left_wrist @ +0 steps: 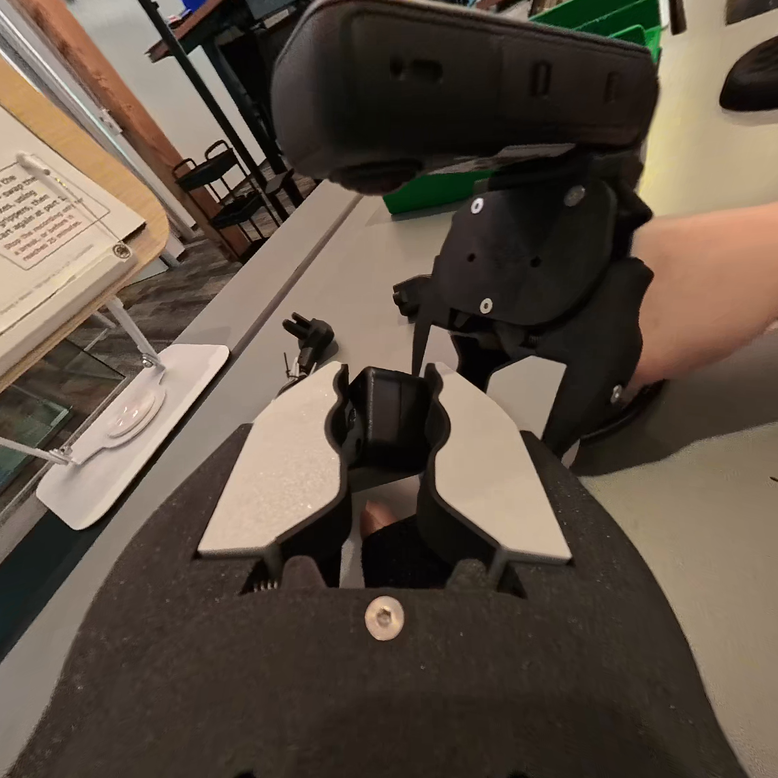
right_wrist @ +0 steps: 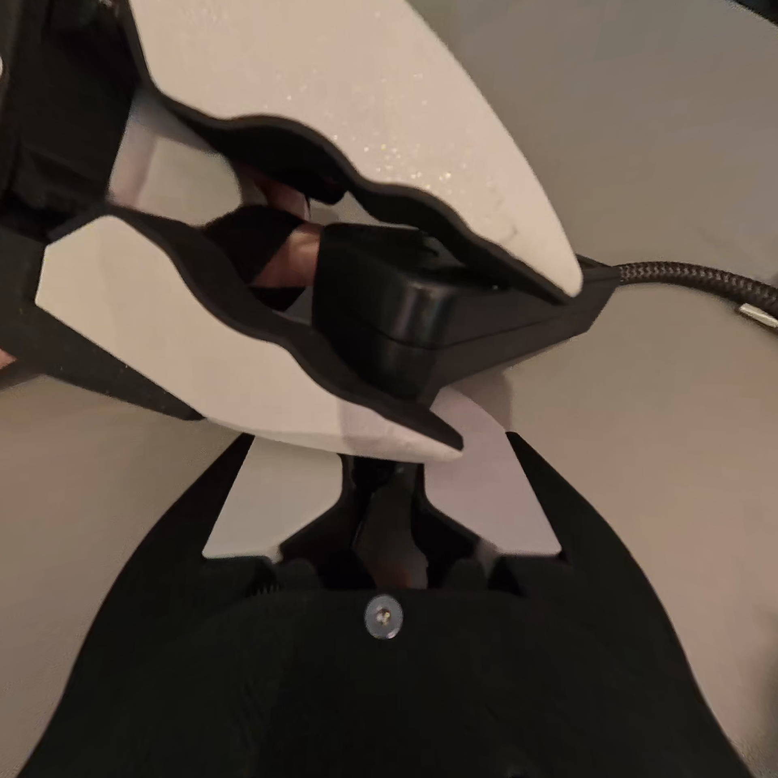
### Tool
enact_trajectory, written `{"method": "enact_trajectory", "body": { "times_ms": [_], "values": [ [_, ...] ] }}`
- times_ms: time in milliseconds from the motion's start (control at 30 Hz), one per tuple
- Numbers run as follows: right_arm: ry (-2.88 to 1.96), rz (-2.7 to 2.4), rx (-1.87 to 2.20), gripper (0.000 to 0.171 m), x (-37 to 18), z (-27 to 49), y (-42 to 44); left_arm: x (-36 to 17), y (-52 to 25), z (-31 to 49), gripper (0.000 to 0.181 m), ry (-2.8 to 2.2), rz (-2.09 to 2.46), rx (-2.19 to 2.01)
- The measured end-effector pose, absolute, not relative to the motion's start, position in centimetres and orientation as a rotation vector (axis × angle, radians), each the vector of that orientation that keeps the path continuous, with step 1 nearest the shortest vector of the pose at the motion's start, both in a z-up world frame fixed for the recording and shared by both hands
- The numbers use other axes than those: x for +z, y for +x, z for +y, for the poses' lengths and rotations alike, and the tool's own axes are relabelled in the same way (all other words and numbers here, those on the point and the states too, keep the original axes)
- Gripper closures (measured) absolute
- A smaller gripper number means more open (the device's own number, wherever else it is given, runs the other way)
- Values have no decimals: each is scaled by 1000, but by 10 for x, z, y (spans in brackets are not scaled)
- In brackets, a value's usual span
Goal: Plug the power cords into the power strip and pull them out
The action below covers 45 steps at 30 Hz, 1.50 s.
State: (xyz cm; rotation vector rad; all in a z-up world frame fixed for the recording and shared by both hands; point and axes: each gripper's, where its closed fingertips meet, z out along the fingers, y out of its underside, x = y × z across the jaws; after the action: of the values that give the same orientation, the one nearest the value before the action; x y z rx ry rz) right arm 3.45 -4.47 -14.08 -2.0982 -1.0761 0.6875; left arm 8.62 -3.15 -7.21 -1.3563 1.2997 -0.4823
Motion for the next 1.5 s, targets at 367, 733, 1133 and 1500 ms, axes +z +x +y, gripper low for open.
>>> {"method": "enact_trajectory", "body": {
  "times_ms": [367,733,1133,1500],
  "values": [
    [-1946,-1168,1029,146,-131,-68,24,-65,84,-43,146,-1267,1350,-518],
    [-1824,-1246,756,152,-129,-61,25,-60,81,-39,140,-1408,1124,-943],
    [-1681,-1313,532,150,-123,-61,29,-54,79,-41,131,-1438,995,-1252],
    [-1611,-1305,471,154,-112,-63,27,-46,74,-37,129,-1447,848,-1488]
  ]
}}
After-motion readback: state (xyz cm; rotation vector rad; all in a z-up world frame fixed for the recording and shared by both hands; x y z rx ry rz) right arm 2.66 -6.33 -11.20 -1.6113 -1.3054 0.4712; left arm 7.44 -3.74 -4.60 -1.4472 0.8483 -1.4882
